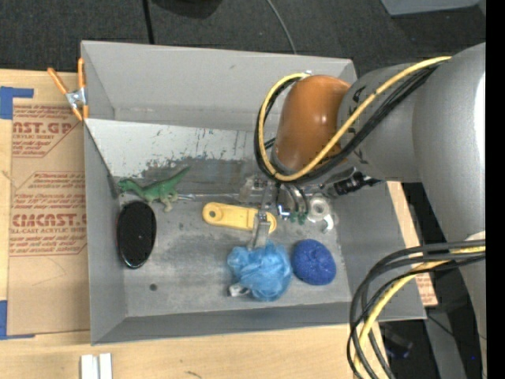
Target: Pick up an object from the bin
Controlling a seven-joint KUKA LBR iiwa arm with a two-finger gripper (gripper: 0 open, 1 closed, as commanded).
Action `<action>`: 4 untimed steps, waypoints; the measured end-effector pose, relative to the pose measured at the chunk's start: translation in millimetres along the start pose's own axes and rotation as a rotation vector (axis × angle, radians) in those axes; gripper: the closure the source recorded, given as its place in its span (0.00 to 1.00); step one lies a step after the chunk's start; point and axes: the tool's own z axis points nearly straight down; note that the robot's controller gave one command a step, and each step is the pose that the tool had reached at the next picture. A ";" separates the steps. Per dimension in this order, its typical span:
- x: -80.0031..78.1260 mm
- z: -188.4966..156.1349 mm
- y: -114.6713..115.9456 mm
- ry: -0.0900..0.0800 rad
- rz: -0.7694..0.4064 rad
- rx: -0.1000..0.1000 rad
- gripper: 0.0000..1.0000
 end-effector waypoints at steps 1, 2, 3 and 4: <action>2.5 -23.4 -0.1 -0.004 0.098 -0.002 0.00; 5.8 26.2 7.0 -0.005 0.141 -0.002 0.00; 1.0 34.9 7.3 -0.006 0.164 -0.004 1.00; 0.8 34.4 7.2 -0.007 0.165 -0.004 1.00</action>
Offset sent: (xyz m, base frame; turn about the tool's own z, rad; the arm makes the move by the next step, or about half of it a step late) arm -0.0075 0.0087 -0.0362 0.1461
